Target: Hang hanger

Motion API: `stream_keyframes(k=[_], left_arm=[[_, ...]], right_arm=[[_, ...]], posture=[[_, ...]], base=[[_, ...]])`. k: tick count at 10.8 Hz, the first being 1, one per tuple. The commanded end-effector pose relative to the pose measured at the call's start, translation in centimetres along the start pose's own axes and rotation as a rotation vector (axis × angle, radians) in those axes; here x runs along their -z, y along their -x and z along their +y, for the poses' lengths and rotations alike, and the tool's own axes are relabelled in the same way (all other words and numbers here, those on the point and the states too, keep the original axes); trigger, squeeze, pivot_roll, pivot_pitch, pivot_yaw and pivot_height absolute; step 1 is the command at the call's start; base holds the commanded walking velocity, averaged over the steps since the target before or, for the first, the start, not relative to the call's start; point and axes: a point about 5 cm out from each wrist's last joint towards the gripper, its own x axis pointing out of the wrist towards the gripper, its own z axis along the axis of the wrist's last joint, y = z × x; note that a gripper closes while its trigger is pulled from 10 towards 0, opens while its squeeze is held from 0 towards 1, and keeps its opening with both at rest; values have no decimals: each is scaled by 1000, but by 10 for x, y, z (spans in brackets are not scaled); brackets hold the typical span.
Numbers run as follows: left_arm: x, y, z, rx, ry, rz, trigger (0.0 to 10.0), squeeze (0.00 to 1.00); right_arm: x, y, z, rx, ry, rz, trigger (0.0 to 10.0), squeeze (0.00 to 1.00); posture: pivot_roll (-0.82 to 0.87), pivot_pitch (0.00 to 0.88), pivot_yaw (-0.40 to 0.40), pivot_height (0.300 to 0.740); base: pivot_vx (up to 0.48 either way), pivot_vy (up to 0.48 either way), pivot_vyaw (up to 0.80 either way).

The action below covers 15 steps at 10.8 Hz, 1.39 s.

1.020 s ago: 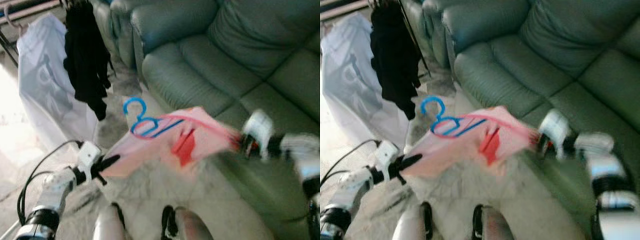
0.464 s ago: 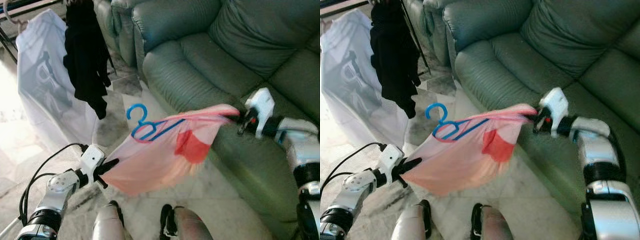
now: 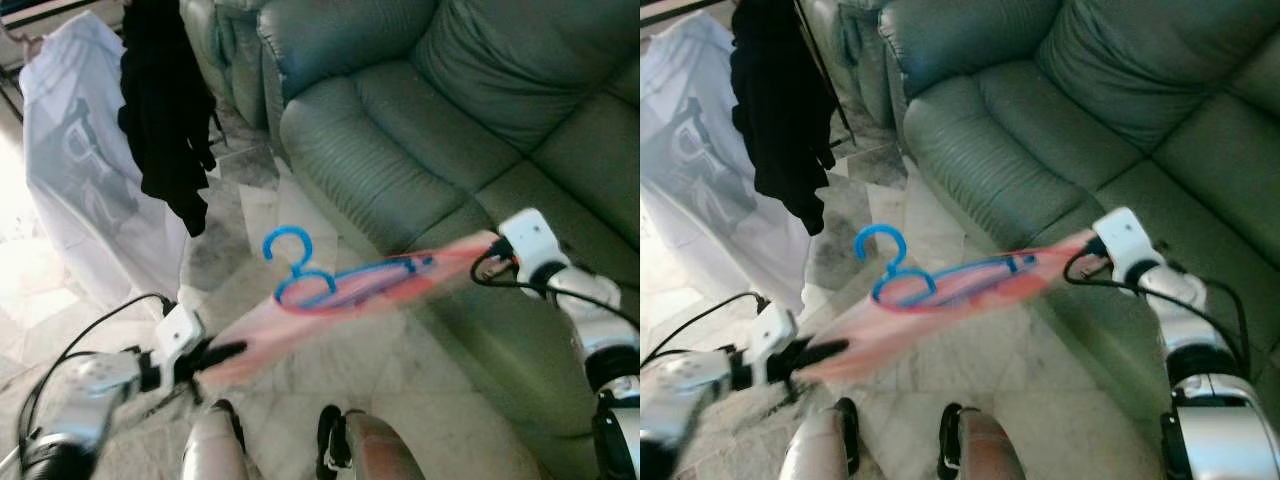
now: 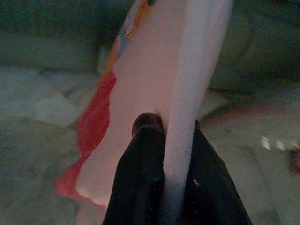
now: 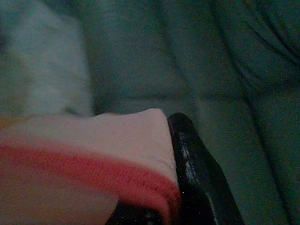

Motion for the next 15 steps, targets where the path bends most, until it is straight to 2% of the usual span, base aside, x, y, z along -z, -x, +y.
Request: stream_keyframes(k=[1, 2, 3, 4, 5, 7, 8, 9, 10, 11, 13, 14, 15], left_arm=[[1, 3, -6, 61, 13, 26, 0, 0], [0, 0, -8, 82, 7, 28, 0, 0], [0, -3, -15, 126, 19, 34, 0, 0], [-3, -4, -18, 138, 39, 27, 0, 0], [-6, -1, -14, 101, 53, 8, 0, 0], [4, 4, -11, 72, 11, 81, 0, 0], [9, 1, -7, 19, -26, 111, 0, 0], [16, -5, 1, -85, -17, 132, 0, 0], [23, -8, 7, -180, 8, 140, 0, 0], [26, -9, 13, -252, 34, 133, 0, 0], [28, -11, 16, -303, -16, 142, 0, 0], [26, -18, 19, -349, -54, 162, 0, 0], [19, -31, 23, -434, -61, 129, 0, 0]], right_arm=[[15, 7, -13, 126, -72, 68, 0, 0], [19, 7, -14, 180, -101, 93, 0, 0], [24, 5, -7, 207, -172, 119, 0, 0], [31, 5, 1, 212, -191, 146, 0, 0], [35, 5, 6, 210, -201, 156, 0, 0], [35, 6, 5, 236, -259, 132, 0, 0], [23, 1, 1, 246, -289, 78, 0, 0], [-8, -11, -3, 235, -322, -47, 0, 0], [-36, -19, -4, 198, -314, -142, 0, 0], [-44, -21, -4, 174, -315, -169, 0, 0], [-64, -24, -13, 168, -387, -221, 0, 0], [-84, -29, -5, 127, -402, -270, 0, 0], [-102, -36, 19, -1, -414, -312, 0, 0]], posture=[[-18, 229, -102, 740], [-17, 224, -102, 740], [-15, 218, -103, 740], [-7, 216, -104, 740], [-7, 218, -101, 740], [-14, 221, -90, 740], [-18, 220, -88, 740], [-32, 217, -88, 740], [-42, 215, -91, 740], [-46, 216, -93, 740], [-48, 218, -97, 740], [-49, 216, -96, 740], [-46, 211, -99, 740]], base=[[0, 0, 0], [0, 0, 0], [0, 0, 0], [0, 0, 0], [0, 0, 0], [0, 0, 0], [0, 0, 0], [0, 0, 0], [0, 0, 0], [0, 0, 0], [0, 0, 0], [0, 0, 0], [0, 0, 0]])
